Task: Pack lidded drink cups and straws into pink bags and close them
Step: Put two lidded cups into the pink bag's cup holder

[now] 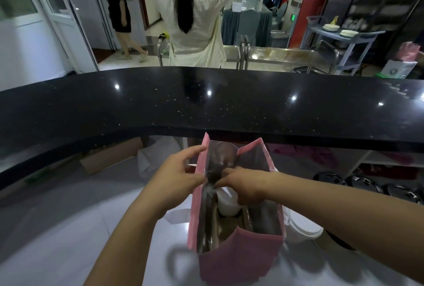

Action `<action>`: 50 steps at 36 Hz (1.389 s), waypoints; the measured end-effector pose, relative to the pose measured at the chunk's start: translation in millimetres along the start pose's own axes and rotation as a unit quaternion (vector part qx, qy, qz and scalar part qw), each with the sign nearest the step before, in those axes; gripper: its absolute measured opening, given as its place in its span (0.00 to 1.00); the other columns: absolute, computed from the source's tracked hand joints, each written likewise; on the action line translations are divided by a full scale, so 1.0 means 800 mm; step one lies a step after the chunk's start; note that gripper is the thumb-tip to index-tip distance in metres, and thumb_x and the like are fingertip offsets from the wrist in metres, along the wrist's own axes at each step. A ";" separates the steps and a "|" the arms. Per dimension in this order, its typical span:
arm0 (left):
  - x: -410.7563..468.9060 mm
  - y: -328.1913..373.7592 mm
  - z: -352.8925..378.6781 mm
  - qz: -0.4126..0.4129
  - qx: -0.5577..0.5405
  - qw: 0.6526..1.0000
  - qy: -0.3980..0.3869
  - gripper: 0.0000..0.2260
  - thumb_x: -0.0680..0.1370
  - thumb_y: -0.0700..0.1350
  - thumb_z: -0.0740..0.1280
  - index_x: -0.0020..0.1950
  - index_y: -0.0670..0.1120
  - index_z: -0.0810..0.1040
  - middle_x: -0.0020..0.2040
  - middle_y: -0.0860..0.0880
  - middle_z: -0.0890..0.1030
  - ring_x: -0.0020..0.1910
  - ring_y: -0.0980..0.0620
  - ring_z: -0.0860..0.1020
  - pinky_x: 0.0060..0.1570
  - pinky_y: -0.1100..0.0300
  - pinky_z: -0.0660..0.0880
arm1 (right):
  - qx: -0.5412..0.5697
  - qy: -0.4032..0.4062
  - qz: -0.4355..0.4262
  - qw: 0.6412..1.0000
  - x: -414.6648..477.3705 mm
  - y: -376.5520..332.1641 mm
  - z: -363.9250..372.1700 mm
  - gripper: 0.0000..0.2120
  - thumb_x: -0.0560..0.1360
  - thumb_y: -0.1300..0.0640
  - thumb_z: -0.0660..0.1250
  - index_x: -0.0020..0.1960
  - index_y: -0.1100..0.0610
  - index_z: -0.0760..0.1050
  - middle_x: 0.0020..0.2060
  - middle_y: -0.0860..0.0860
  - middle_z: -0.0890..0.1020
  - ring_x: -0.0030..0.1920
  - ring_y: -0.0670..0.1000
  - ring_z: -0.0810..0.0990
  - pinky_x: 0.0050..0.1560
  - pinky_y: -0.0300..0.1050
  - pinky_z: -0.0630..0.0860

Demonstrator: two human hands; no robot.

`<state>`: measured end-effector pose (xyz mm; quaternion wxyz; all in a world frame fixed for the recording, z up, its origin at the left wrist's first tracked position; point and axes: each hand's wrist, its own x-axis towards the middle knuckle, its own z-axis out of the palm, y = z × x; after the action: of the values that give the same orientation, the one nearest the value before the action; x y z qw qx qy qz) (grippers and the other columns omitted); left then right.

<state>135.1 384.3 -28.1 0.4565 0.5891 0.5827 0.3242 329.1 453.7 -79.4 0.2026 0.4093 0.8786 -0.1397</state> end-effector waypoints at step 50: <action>-0.048 -0.013 0.022 0.008 0.005 1.000 0.004 0.28 0.74 0.44 0.71 0.63 0.75 0.69 0.59 0.67 0.75 0.54 0.66 0.79 0.40 0.67 0.79 | 0.203 0.248 -0.067 0.945 -0.136 0.037 -0.055 0.13 0.76 0.50 0.70 0.60 0.44 0.79 0.57 0.36 0.79 0.57 0.37 0.77 0.56 0.36 0.75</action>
<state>142.8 342.5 -38.4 0.4487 0.5949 0.5811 0.3272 405.0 418.1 8.2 -0.1190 0.4040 0.8794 -0.2221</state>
